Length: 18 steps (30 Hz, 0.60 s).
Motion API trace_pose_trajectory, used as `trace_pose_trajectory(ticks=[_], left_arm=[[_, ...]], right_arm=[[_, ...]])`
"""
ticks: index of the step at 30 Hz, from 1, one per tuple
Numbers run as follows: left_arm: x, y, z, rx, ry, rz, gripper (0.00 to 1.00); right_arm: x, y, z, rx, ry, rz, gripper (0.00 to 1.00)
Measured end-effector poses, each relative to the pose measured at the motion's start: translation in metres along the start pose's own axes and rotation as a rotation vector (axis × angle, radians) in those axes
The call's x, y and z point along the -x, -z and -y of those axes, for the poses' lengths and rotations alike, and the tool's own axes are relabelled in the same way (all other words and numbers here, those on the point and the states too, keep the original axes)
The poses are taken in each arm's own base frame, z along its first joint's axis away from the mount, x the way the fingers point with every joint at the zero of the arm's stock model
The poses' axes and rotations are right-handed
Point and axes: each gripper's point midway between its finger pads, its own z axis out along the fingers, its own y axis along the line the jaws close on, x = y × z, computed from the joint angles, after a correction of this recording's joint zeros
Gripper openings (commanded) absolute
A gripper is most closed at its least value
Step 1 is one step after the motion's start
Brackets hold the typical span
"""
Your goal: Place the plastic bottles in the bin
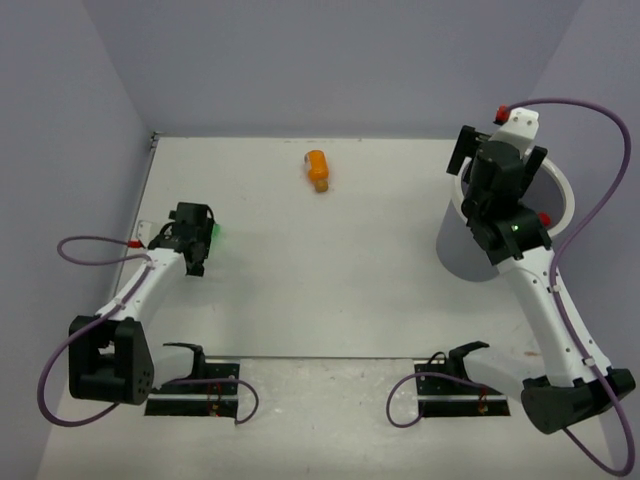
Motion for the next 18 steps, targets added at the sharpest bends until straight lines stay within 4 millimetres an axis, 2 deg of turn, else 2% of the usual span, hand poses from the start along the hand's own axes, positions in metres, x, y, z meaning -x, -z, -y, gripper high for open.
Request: trace_pose_trajectory(ticks=[7,18], left_arm=[[-0.006,-0.013,-0.015,0.052,0.205,0.015,1.0],[-0.007,-0.028,-0.023,0.098,0.333,0.052,1.0]], right_arm=[[-0.003,-0.002,-0.003,0.009,0.01,-0.01,0.99],[-0.006,-0.001,-0.006,0.03,0.03,-0.033,0.99]])
